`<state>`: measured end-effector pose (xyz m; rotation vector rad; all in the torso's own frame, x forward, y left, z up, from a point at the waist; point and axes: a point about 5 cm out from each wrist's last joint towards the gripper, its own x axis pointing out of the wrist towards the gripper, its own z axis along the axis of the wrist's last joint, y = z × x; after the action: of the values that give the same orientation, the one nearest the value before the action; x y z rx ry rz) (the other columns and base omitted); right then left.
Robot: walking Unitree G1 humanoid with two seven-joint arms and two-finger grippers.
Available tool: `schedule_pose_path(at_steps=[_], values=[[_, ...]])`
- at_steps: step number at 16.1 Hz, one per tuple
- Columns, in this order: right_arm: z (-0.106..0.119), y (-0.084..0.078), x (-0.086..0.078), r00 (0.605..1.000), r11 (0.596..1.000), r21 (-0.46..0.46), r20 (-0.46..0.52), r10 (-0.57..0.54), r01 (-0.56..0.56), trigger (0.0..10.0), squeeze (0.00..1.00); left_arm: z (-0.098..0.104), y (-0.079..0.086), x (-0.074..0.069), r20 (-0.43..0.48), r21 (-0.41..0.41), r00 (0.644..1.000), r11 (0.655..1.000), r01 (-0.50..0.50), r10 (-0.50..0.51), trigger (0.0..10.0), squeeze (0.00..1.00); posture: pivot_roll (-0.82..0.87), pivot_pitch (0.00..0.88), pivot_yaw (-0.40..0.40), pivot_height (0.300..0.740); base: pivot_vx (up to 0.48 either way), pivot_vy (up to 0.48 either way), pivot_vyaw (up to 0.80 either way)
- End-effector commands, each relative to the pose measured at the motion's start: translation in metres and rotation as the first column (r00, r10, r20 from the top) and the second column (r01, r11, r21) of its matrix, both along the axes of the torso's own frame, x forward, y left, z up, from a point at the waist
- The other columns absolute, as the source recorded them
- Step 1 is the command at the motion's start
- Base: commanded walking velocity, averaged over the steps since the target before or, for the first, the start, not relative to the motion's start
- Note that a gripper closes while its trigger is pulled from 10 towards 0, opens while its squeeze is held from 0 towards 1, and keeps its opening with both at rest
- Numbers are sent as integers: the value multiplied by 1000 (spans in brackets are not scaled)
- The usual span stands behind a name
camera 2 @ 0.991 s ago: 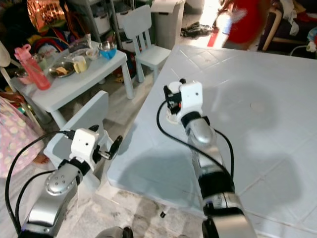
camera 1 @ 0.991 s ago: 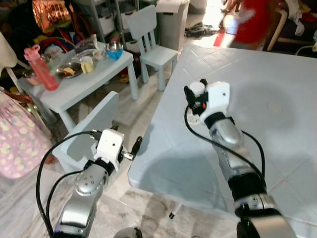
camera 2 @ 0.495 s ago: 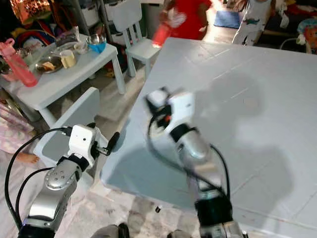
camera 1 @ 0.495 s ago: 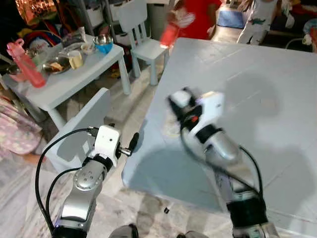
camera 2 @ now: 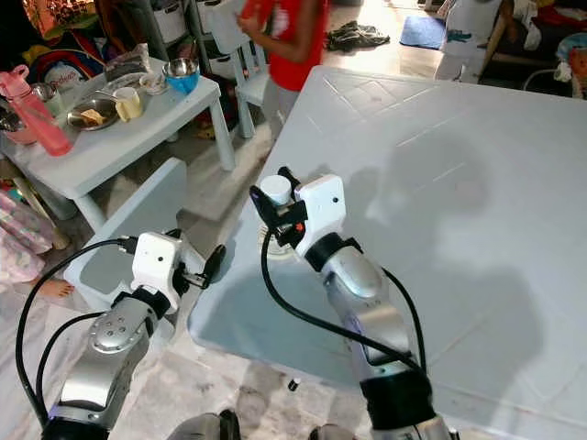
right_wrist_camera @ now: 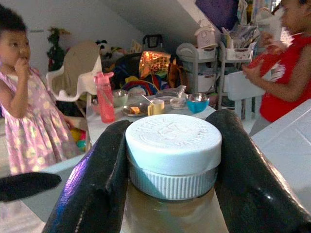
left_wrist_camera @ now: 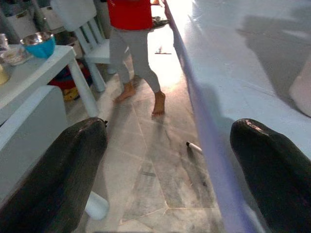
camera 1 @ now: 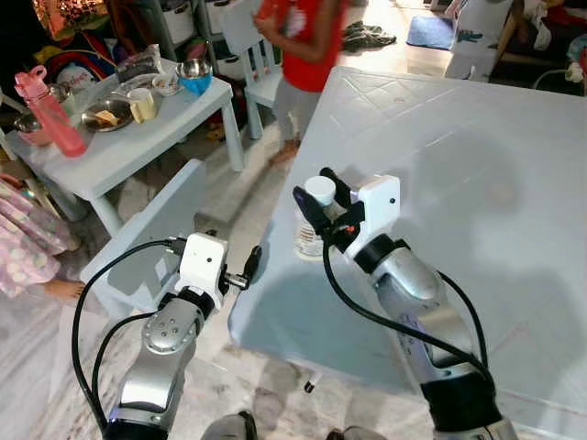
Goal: Restocking fridge
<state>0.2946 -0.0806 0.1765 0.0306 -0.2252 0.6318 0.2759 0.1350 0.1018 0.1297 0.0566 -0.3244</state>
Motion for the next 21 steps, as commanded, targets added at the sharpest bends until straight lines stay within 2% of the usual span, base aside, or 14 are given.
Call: schedule_pose_path(at_steps=[1, 4, 8, 13, 17, 21], values=[[4, 4, -4, 999, 1000, -12, 29, 20, -20, 10000, 0, -3, 8, 1, -23, 5, 999, 1000, -28, 28, 10000, 0, -17, 118, 46, 740, 0, 0, 800], [1, 5, -4, 999, 1000, -16, 41, 8, -7, 10000, 0, 0, 11, 6, -16, 13, 999, 999, -50, 50, 10000, 0, 9, 106, 43, 740, 0, 0, 794], [-4, 4, -7, 996, 997, -76, 86, 5, 1, 10000, 0, -2, 16, 4, -12, 19, 998, 997, -69, 69, 10000, 0, 12, 88, 40, 740, 0, 122, 788], [-9, 4, -9, 996, 997, -73, 89, -18, 25, 10000, 0, 1, 15, 7, -3, 16, 998, 998, -58, 58, 10000, 0, 25, 76, 42, 740, 0, 0, 788], [-10, -6, -7, 990, 994, -83, 122, -67, 77, 10000, 0, -2, 14, 6, -6, 18, 998, 998, -67, 67, 10000, 0, 18, 68, 36, 740, 0, 126, 784], [-12, -9, -7, 989, 992, -83, 123, -83, 94, 10000, 0, -2, 12, 7, -3, 19, 998, 998, -66, 66, 10000, 0, 21, 60, 26, 740, 0, 225, 781]])
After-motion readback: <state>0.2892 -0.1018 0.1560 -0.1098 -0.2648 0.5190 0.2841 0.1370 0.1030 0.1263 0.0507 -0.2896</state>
